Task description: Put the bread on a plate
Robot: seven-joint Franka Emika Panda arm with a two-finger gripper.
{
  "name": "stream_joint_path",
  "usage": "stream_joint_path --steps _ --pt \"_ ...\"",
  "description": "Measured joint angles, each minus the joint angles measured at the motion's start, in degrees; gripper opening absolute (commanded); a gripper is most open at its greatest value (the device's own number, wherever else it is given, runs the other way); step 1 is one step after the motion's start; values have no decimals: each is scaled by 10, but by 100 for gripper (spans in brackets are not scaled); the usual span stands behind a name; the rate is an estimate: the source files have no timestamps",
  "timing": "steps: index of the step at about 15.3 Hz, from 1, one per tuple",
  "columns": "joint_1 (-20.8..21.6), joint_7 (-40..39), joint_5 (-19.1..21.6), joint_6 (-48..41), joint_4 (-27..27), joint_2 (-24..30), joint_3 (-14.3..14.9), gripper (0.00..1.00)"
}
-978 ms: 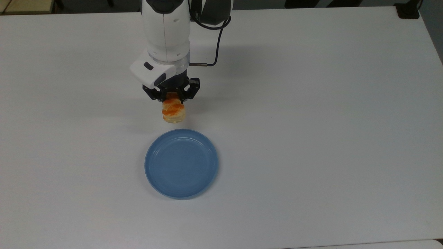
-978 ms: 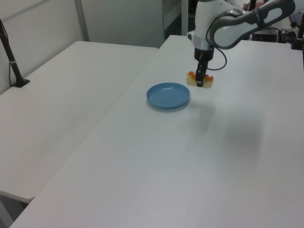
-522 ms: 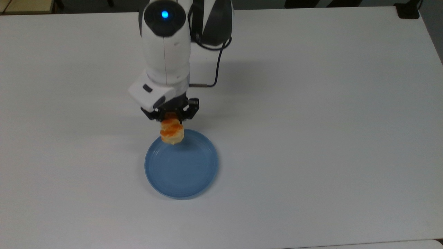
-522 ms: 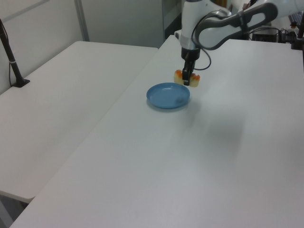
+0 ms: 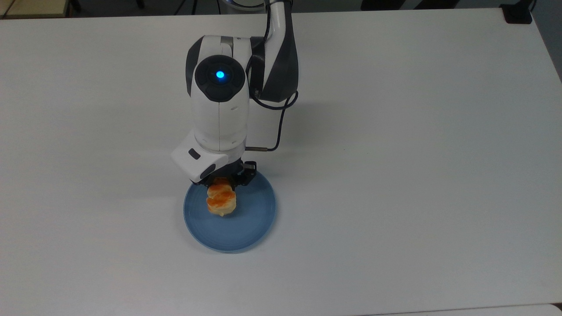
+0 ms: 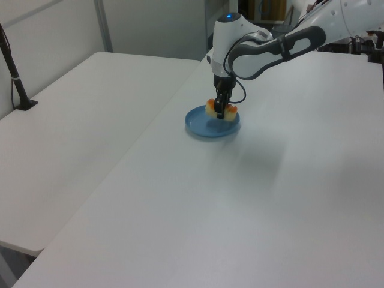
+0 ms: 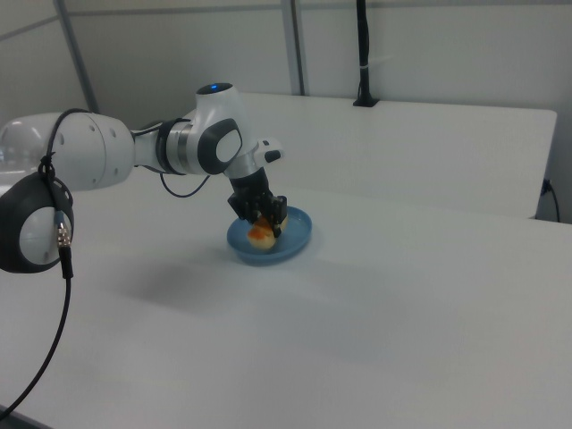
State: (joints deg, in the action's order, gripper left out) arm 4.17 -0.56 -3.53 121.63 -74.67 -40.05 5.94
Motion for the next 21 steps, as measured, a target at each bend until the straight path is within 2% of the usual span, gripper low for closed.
stream_joint_path --steps 3,6,7,9,18,21 --pt "1 10 0 0 26 -14 0 51" --pt "2 18 0 -2 32 -20 -1 60" --pt "4 21 0 -2 33 -22 -1 67" --pt "8 29 0 -2 33 -28 -1 100" --pt "11 64 0 -2 44 -31 0 100" --pt "9 64 0 -47 54 -7 1 100"
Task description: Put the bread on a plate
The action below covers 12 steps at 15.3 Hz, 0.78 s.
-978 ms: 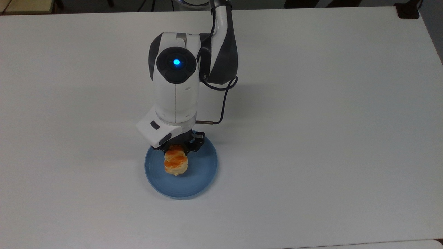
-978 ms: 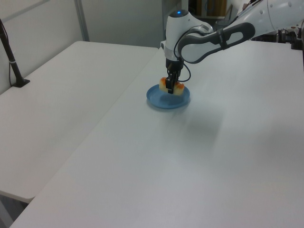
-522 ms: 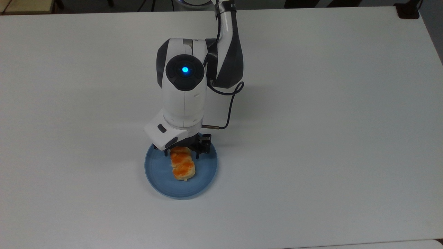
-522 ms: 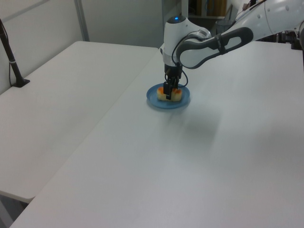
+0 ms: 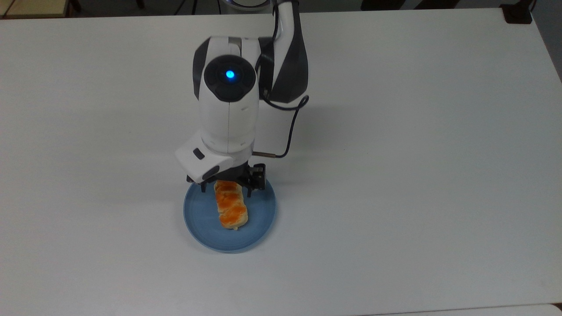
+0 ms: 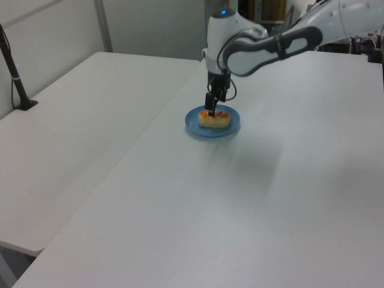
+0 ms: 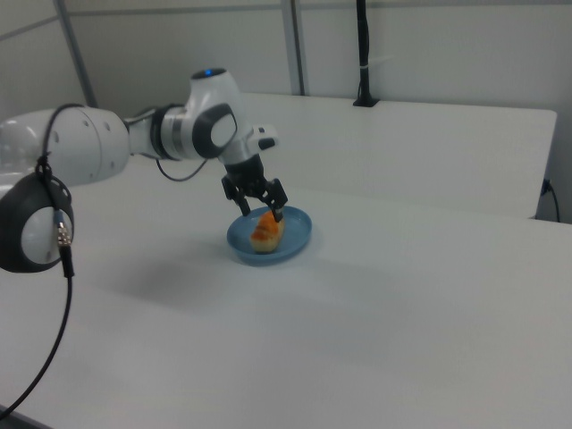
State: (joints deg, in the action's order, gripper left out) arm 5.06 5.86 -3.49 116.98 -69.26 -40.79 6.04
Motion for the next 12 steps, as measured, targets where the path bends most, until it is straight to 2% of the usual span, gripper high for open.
stream_joint_path --steps 5,12 --pt "-1 0 0 -106 -18 103 0 100" --pt "-13 0 0 -212 -111 278 2 100"
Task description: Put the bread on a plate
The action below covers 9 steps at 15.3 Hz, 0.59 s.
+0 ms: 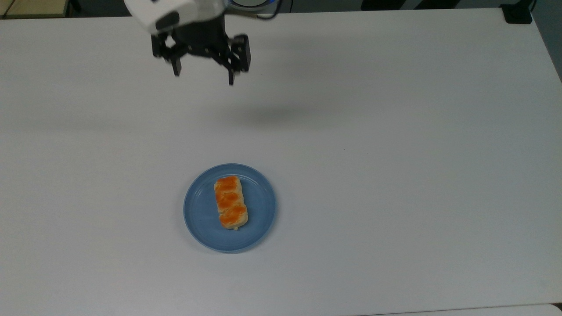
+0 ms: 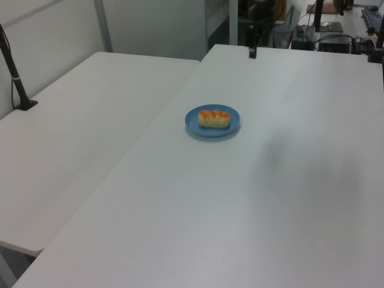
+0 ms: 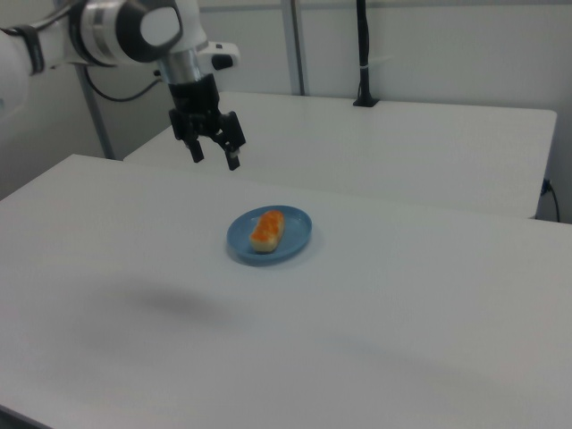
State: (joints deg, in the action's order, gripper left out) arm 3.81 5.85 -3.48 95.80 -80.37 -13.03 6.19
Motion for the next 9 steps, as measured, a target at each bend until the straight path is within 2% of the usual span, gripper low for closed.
stream_joint_path --steps 5,9 --pt "4 -3 0 -32 -78 78 -2 100" --pt "9 -10 0 -32 -120 102 -2 100"
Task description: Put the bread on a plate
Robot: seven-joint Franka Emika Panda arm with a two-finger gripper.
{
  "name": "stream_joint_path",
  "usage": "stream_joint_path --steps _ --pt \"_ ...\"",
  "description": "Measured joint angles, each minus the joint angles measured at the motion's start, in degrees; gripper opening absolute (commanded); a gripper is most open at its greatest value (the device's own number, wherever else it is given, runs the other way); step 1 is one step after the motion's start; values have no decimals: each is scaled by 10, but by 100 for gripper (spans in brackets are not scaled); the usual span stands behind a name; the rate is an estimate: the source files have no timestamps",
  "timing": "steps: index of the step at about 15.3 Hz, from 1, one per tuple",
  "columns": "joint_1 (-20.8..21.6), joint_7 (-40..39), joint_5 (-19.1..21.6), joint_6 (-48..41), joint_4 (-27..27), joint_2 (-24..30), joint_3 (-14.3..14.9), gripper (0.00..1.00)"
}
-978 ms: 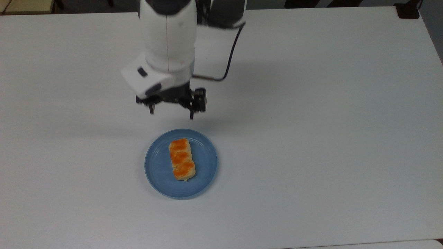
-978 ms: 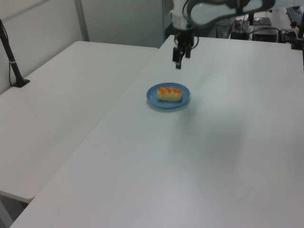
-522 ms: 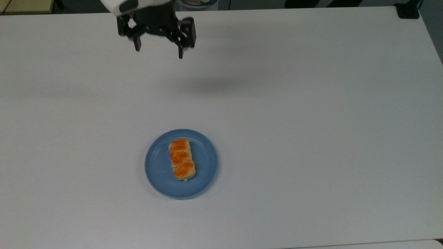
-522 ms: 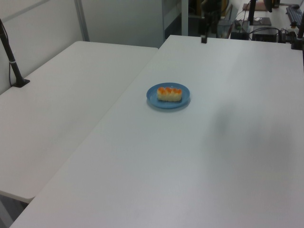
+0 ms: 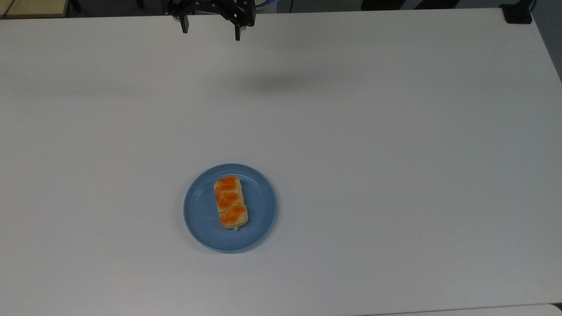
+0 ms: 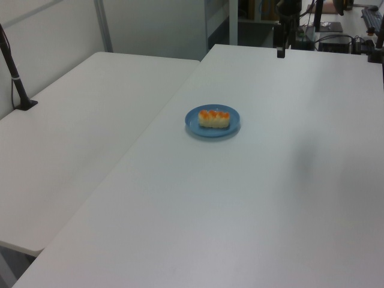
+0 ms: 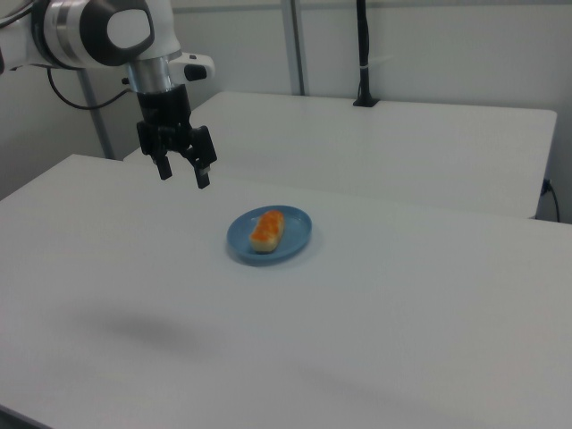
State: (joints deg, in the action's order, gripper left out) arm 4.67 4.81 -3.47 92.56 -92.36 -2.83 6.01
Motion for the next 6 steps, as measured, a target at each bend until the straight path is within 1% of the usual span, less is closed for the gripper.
stream_joint_path --steps 3,6 --pt "-1 0 0 0 -2 1 3 100" --pt "-1 -1 12 0 -2 1 8 100"
